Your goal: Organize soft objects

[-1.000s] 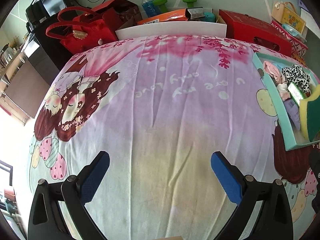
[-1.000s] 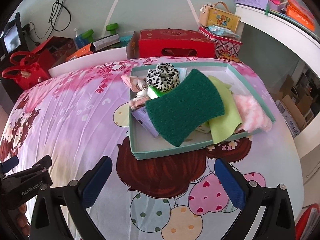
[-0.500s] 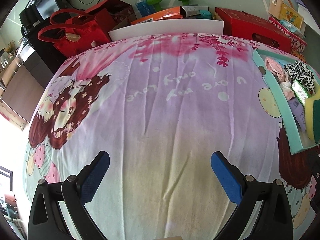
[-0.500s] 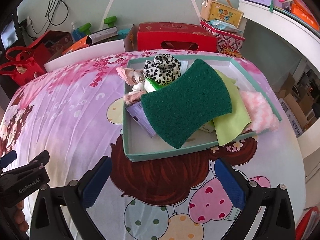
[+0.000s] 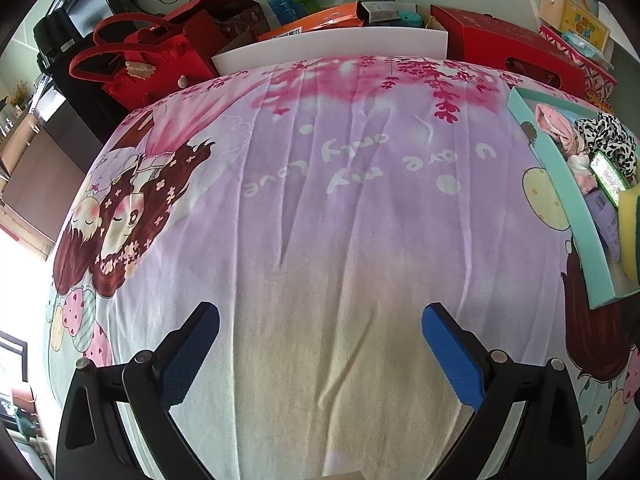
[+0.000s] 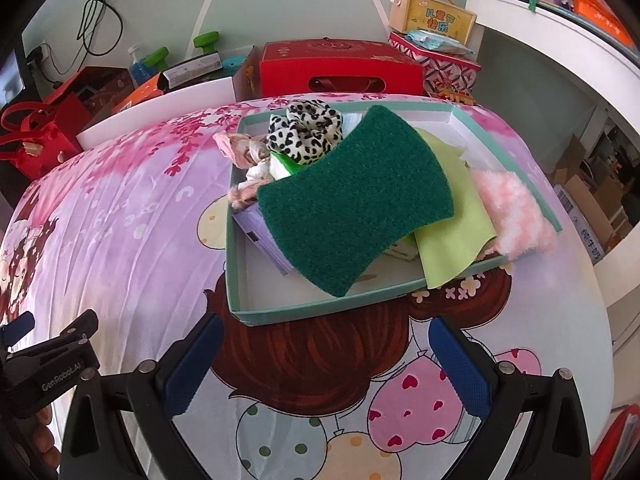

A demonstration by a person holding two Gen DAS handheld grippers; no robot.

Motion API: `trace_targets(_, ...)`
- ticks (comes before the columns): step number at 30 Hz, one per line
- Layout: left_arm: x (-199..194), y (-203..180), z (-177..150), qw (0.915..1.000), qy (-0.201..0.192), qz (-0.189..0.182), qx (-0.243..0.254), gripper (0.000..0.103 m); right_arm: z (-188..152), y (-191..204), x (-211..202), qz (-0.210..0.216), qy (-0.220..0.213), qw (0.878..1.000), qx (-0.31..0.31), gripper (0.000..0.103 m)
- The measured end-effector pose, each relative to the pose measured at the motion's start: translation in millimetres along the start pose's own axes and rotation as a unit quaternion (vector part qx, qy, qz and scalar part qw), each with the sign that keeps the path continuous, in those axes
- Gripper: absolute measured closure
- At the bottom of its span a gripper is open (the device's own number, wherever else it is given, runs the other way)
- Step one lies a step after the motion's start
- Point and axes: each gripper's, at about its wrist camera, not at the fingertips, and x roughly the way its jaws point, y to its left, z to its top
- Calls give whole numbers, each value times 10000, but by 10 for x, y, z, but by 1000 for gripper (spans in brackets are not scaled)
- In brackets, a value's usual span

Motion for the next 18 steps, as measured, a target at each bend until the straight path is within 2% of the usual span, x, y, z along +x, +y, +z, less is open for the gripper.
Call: trace_targets(18, 36, -53, -17, 10000, 44, 23, 61, 2, 5, -53, 53, 1, 65, 9999, 99, 0)
